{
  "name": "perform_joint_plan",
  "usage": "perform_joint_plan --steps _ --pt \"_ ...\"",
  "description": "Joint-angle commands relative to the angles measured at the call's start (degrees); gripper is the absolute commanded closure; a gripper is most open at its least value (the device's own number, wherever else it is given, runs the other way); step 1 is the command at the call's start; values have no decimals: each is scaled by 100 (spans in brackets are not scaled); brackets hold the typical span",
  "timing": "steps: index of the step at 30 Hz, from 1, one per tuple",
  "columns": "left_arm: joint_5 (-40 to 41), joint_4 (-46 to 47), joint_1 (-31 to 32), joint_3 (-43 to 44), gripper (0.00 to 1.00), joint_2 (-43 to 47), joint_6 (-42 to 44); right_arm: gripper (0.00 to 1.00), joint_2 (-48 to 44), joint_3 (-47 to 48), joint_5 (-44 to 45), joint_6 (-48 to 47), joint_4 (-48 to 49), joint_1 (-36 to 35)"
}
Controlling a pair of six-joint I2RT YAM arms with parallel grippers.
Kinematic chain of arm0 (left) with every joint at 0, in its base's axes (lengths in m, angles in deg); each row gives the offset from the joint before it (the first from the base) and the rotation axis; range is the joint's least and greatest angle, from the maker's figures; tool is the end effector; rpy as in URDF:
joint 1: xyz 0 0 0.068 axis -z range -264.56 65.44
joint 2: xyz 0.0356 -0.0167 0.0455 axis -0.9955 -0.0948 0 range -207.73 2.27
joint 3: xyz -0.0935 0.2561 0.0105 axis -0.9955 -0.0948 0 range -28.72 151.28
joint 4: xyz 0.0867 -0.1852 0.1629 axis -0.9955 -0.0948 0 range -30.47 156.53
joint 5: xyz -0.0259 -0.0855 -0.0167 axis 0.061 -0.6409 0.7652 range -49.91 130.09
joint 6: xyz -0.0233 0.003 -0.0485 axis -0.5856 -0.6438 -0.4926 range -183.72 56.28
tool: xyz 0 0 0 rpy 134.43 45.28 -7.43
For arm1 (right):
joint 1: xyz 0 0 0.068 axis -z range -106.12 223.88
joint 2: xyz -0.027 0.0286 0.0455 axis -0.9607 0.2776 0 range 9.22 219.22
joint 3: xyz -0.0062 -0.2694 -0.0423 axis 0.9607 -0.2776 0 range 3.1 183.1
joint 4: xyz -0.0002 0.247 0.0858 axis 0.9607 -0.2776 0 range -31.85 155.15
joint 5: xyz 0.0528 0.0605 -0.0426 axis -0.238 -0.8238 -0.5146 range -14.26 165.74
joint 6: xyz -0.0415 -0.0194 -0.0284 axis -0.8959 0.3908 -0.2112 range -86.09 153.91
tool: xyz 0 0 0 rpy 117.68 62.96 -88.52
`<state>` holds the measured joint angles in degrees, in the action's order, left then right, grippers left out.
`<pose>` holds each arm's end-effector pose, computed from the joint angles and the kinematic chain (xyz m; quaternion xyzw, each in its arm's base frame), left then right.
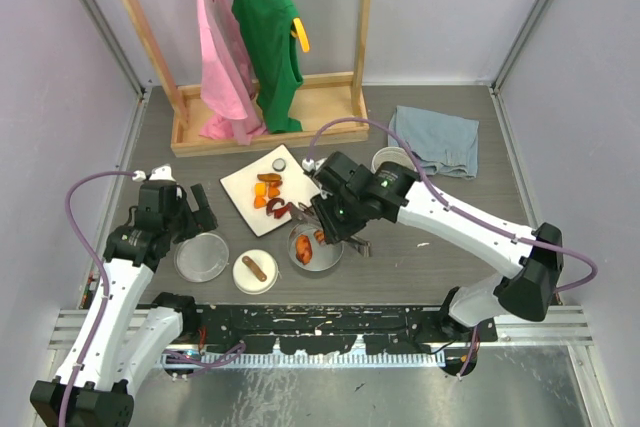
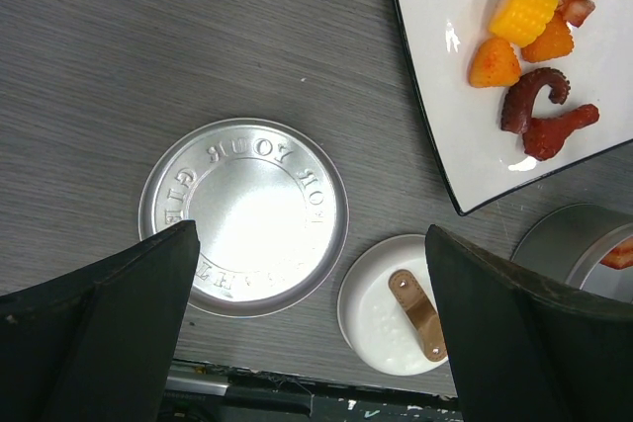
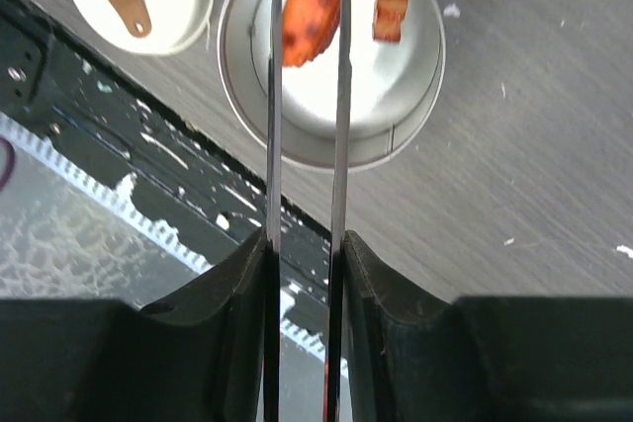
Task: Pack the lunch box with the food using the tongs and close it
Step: Place the fake food in the packing box.
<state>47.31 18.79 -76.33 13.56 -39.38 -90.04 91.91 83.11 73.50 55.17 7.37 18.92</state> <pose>0.1406 -0.0159 0.2717 -0.1688 0.9137 -0.0524 0.3658 0.1643 0.2365 0.3285 -0.2851 0.9238 0.1722 0.1889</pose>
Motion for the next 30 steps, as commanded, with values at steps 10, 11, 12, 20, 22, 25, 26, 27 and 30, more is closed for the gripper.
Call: perform_joint_plan --steps 10,11,12,20,22,25,26,27,30 --pt "-71 283 -23 17 2 78 28 68 -873 -952 -190 156 -446 -379" --pt "-69 282 -28 17 2 78 22 68 -883 -996 -183 177 -432 -383" --pt "-69 283 -21 12 2 78 23 68 -881 -1022 -181 180 -435 -386" --pt "-79 283 -23 17 2 78 22 66 -720 -1066 -109 230 -313 -401" --pt "-74 276 -24 15 2 85 22 65 -652 -1064 -64 251 -285 -396" --pt "-73 283 -23 12 2 87 22 64 -523 -1054 -4 281 -212 -394" --pt "-73 283 -23 9 2 87 22 64 -501 -1054 9 296 -186 -397" --pt "-74 283 -28 14 2 87 22 63 -473 -1053 13 297 -166 -405" --pt "-81 283 -23 9 2 87 23 58 -410 -1054 59 316 -111 -401"
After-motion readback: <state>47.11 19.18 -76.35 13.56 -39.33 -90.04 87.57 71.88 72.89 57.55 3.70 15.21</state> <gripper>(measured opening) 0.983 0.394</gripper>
